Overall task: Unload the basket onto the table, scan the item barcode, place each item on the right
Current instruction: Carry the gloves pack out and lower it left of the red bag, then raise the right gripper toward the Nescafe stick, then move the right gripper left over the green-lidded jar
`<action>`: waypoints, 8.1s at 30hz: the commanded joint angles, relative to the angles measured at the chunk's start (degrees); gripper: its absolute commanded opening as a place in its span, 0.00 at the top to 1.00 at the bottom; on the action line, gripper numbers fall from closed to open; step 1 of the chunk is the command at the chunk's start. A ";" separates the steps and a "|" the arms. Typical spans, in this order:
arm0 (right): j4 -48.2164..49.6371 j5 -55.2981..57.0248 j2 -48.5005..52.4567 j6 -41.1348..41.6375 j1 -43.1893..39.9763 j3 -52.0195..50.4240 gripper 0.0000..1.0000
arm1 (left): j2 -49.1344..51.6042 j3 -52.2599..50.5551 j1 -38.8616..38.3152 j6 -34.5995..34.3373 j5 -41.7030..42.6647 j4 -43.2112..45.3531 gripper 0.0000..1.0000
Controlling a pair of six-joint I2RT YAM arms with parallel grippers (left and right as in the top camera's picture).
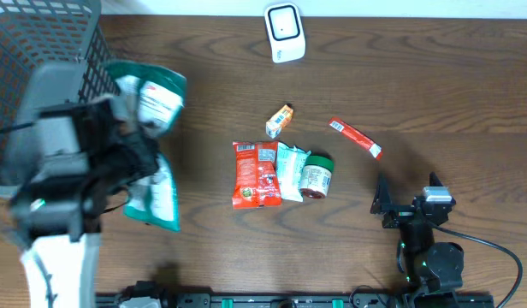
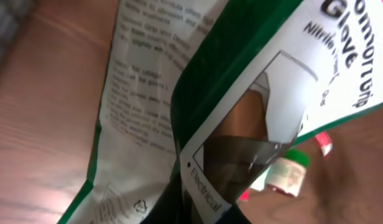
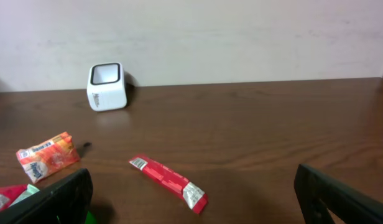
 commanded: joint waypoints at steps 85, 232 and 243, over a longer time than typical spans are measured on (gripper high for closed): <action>-32.72 -8.02 23.58 0.81 -0.68 46.75 0.01 | 14.14 -7.15 -12.98 -6.95 -8.26 24.39 0.14; -48.22 -22.77 103.49 30.77 12.61 68.04 0.07 | 14.14 -7.15 -12.98 -6.95 -8.26 24.39 0.14; -44.89 -27.76 103.49 30.69 13.92 68.00 0.07 | 14.14 -7.15 -12.98 -6.95 -8.26 24.39 0.14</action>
